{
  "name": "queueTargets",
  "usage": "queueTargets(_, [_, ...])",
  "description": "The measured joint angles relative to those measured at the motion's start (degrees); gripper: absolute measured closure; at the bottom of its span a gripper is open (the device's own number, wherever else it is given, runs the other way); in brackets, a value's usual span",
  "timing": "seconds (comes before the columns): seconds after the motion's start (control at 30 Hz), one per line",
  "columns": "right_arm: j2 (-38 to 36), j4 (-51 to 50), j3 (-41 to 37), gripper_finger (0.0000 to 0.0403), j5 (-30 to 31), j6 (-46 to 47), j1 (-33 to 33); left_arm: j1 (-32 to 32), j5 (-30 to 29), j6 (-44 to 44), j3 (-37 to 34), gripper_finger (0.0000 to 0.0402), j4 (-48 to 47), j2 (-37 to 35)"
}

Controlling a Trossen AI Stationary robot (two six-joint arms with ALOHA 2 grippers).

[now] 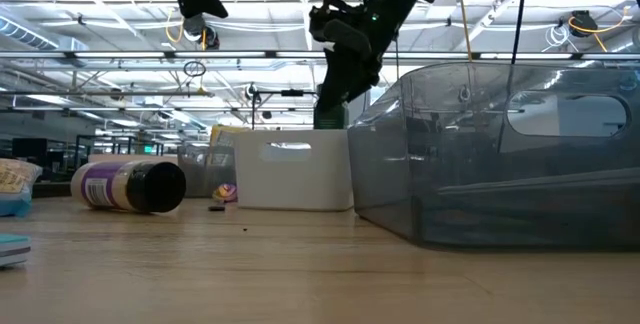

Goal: Pick & Place Food Item
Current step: Put the green seasoning bottle into the white bin

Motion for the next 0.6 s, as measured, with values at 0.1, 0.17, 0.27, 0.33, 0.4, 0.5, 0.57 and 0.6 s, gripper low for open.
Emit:
queueTargets(0.1, [0.00,-0.19,0.00,0.0212,0.01,-0.21,0.50,0.00,0.00,0.00,0.00,0.0123,0.00,0.00])
queueTargets(0.17, [0.00,-0.38,0.00,0.0212,-0.08,-0.21,0.83,0.00,-0.01,0.06,0.00,0.0122,0.00,0.00])
queueTargets(0.27, [0.00,-0.44,0.00,0.0212,-0.13,-0.21,1.19,0.00,-0.02,0.30,0.00,0.0122,0.00,0.00])
queueTargets(0.33, [0.00,-0.46,0.00,0.0212,-0.13,-0.21,1.26,0.00,-0.02,0.39,0.00,0.0125,0.02,0.00])
queueTargets(0.4, [0.00,-0.52,0.00,0.0212,-0.13,-0.19,1.40,0.00,-0.04,0.42,0.00,0.0127,0.04,0.00])
queueTargets(0.5, [0.00,-0.69,0.00,0.0212,-0.12,-0.19,1.61,0.00,-0.04,0.42,0.00,0.0127,0.07,0.00])
queueTargets(0.57, [0.00,-0.68,0.00,0.0212,-0.11,-0.19,1.90,0.00,-0.04,0.42,0.00,0.0128,0.07,0.00])
queueTargets(0.6, [0.00,-0.68,0.00,0.0212,-0.12,-0.19,1.98,0.00,-0.04,0.43,0.00,0.0128,0.09,0.00])
